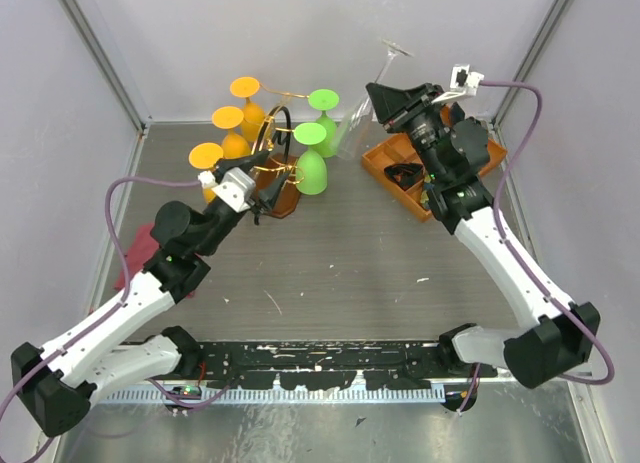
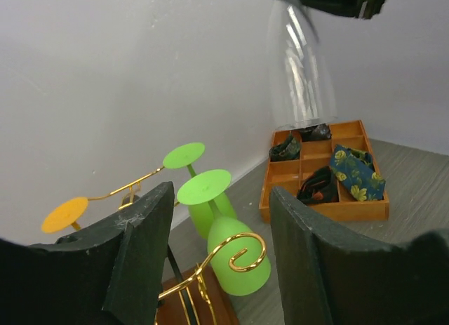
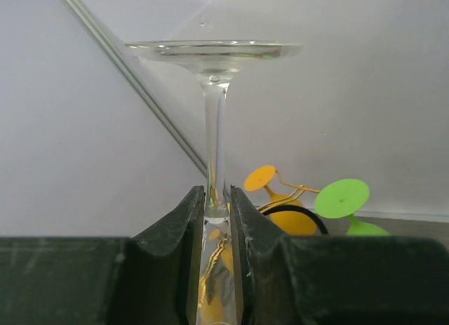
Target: Place the wine glass upside down on the wine glass rack
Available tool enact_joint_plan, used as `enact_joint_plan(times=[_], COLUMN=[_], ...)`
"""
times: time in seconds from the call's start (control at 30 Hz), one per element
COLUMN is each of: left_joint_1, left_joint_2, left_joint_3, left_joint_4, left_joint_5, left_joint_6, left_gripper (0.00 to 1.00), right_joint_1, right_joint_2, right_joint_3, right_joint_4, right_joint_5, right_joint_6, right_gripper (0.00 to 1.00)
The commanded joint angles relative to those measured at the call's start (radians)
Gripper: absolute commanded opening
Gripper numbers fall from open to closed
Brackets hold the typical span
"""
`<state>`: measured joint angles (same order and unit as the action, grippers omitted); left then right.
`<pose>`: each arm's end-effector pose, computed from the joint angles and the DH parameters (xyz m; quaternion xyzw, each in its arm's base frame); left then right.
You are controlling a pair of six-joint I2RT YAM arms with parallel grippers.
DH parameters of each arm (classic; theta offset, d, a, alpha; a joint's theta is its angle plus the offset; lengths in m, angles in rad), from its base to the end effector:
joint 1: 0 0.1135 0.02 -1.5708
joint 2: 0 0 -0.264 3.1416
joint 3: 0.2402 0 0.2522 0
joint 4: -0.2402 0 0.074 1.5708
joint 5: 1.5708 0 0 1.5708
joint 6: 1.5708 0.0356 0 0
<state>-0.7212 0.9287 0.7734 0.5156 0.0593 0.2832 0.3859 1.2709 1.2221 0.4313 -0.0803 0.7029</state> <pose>0.1606 -0.1440 0.3849 0.2951 0.4868 -0.1950 0.7987 0.2687 0.1122 0.4546 0.0554 0.5576 0.4480 0.6966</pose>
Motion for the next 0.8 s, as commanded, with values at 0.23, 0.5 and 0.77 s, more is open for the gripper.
enact_joint_plan(times=[0.23,0.5,0.77], left_joint_1=[0.040,0.151,0.164], left_joint_2=[0.145,0.287,0.259], left_joint_3=[0.428,0.644,0.561], left_joint_4=[-0.425,-0.626,-0.573], left_joint_5=[-0.249,-0.295,-0.293], left_joint_6=[-0.140,-0.278,-0.278], left_gripper=[0.64,0.66,0.68], right_joint_1=[0.111,0.210,0.315], right_joint_2=[-0.178,-0.338,-0.399], right_joint_3=[-0.159,-0.403,-0.597], right_joint_4=[-0.107,0.065,0.186], right_joint_5=[-0.058,-0.014,0.081], right_joint_6=[-0.596,-0.660,-0.646], right_gripper=[0.01,0.01,0.01])
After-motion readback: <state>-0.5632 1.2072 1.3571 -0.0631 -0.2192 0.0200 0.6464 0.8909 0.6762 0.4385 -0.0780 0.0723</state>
